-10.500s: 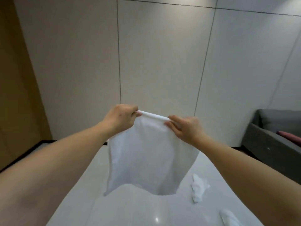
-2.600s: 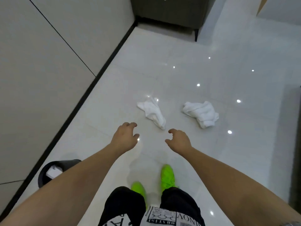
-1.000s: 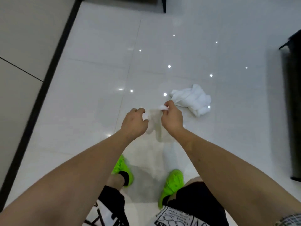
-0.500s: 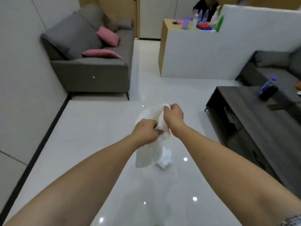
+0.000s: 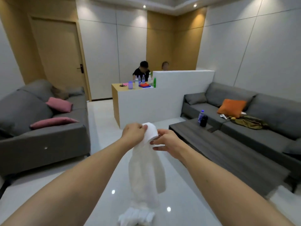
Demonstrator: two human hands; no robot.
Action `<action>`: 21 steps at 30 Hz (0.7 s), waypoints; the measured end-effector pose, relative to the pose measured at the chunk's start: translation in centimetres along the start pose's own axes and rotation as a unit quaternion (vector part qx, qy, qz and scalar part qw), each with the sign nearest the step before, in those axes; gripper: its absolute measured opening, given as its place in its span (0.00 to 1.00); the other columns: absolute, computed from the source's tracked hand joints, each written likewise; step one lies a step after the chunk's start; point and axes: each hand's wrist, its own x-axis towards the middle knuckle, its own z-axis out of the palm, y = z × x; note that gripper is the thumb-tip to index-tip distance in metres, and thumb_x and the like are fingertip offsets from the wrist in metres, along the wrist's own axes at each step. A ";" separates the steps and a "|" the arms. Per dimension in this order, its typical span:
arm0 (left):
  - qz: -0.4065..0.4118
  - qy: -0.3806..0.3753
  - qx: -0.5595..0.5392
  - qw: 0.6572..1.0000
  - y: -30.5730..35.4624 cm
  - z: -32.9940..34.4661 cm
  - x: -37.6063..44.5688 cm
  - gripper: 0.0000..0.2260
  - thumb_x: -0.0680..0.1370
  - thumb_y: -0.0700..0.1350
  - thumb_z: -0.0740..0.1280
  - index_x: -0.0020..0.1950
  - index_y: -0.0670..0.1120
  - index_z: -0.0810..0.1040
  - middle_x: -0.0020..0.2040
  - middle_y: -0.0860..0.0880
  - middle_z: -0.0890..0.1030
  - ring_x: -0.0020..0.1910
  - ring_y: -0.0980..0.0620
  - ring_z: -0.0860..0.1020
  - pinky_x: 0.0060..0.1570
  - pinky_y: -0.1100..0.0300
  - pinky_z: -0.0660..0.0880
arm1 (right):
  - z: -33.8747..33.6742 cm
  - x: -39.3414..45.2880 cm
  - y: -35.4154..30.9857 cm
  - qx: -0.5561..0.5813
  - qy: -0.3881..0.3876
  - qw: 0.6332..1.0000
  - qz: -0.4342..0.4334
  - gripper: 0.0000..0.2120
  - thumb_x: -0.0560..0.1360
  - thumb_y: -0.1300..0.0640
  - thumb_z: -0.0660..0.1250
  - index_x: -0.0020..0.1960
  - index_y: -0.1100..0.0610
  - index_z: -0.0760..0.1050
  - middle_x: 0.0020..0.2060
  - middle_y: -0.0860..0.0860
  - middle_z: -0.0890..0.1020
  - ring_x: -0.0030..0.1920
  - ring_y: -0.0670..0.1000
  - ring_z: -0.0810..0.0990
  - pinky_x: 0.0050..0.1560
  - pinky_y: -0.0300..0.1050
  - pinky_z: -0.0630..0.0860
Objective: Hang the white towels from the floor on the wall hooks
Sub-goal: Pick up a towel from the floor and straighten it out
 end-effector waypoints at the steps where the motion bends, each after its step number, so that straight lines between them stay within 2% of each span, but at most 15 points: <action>1: 0.005 -0.004 -0.008 1.000 0.5 -0.1 0.0 0.18 0.80 0.55 0.58 0.58 0.46 0.82 0.55 0.45 0.82 0.54 0.44 0.78 0.52 0.57 0.73 | -0.2 -0.5 -0.2 -0.002 0.018 1.000 -0.010 0.15 0.65 0.67 0.69 0.49 0.56 0.83 0.44 0.54 0.85 0.47 0.53 0.85 0.42 0.45 0.80; 4: 0.037 -0.036 -0.007 0.999 1.8 -0.3 0.0 0.18 0.79 0.55 0.59 0.52 0.46 0.84 0.50 0.45 0.83 0.50 0.44 0.79 0.53 0.55 0.77 | -0.5 -1.9 -0.9 0.038 0.111 0.993 -0.023 0.13 0.65 0.68 0.65 0.47 0.60 0.82 0.39 0.55 0.85 0.41 0.54 0.84 0.39 0.45 0.79; 7: 0.064 -0.041 0.016 0.997 2.8 0.0 -0.3 0.17 0.79 0.55 0.59 0.47 0.46 0.83 0.46 0.46 0.83 0.49 0.45 0.79 0.48 0.57 0.74 | -1.0 -3.2 -1.9 0.092 0.198 0.976 -0.015 0.14 0.68 0.70 0.59 0.49 0.63 0.80 0.33 0.54 0.83 0.32 0.51 0.82 0.35 0.45 0.79; 10: 0.088 -0.038 0.053 0.994 4.0 0.5 -0.7 0.18 0.79 0.55 0.58 0.39 0.46 0.79 0.44 0.46 0.82 0.48 0.43 0.78 0.45 0.57 0.72 | -2.3 -4.6 -2.3 0.092 0.272 0.958 -0.006 0.13 0.71 0.68 0.58 0.50 0.62 0.79 0.37 0.57 0.82 0.34 0.54 0.79 0.36 0.46 0.75; 12: 0.089 -0.034 0.076 0.993 5.1 1.0 -1.0 0.17 0.80 0.55 0.58 0.44 0.46 0.81 0.49 0.44 0.82 0.50 0.42 0.78 0.47 0.56 0.72 | -3.3 -5.5 -2.3 0.049 0.299 0.953 -0.004 0.10 0.73 0.64 0.61 0.50 0.62 0.79 0.39 0.57 0.81 0.38 0.54 0.77 0.37 0.46 0.73; 14: 0.087 -0.024 0.082 0.992 6.4 1.6 -1.1 0.17 0.80 0.55 0.58 0.51 0.46 0.82 0.53 0.43 0.81 0.53 0.41 0.77 0.50 0.55 0.73 | -4.6 -6.3 -2.3 0.006 0.314 0.949 -0.022 0.08 0.74 0.59 0.66 0.49 0.62 0.80 0.38 0.54 0.82 0.37 0.51 0.78 0.35 0.43 0.75; 16: 0.096 -0.003 0.081 0.992 7.7 2.1 -1.1 0.16 0.81 0.54 0.57 0.54 0.47 0.81 0.55 0.42 0.80 0.54 0.41 0.77 0.50 0.55 0.71 | -6.2 -7.3 -2.4 -0.026 0.311 0.949 -0.055 0.12 0.70 0.55 0.74 0.46 0.63 0.80 0.36 0.53 0.83 0.36 0.50 0.80 0.35 0.42 0.77; 18: 0.108 0.016 0.078 0.991 9.1 2.4 -1.1 0.16 0.81 0.53 0.56 0.55 0.47 0.79 0.55 0.42 0.80 0.52 0.42 0.77 0.48 0.55 0.70 | -8.0 -8.4 -2.4 -0.075 0.283 0.953 -0.078 0.18 0.63 0.52 0.81 0.43 0.63 0.80 0.35 0.53 0.83 0.35 0.50 0.82 0.35 0.44 0.78; 20: 0.116 0.031 0.073 0.990 11.1 3.1 -1.0 0.15 0.82 0.52 0.56 0.56 0.46 0.79 0.54 0.42 0.80 0.49 0.43 0.76 0.47 0.55 0.71 | -10.4 -9.4 -2.5 -0.213 0.269 0.936 -0.075 0.16 0.59 0.52 0.82 0.38 0.58 0.79 0.33 0.51 0.82 0.34 0.49 0.82 0.33 0.43 0.78; 21: 0.119 0.039 0.071 0.990 12.3 3.6 -1.0 0.15 0.82 0.52 0.56 0.55 0.46 0.79 0.53 0.41 0.80 0.49 0.42 0.76 0.47 0.54 0.71 | -11.7 -9.7 -2.6 -0.299 0.271 0.913 -0.060 0.13 0.59 0.54 0.82 0.35 0.54 0.78 0.33 0.50 0.81 0.35 0.49 0.81 0.34 0.43 0.78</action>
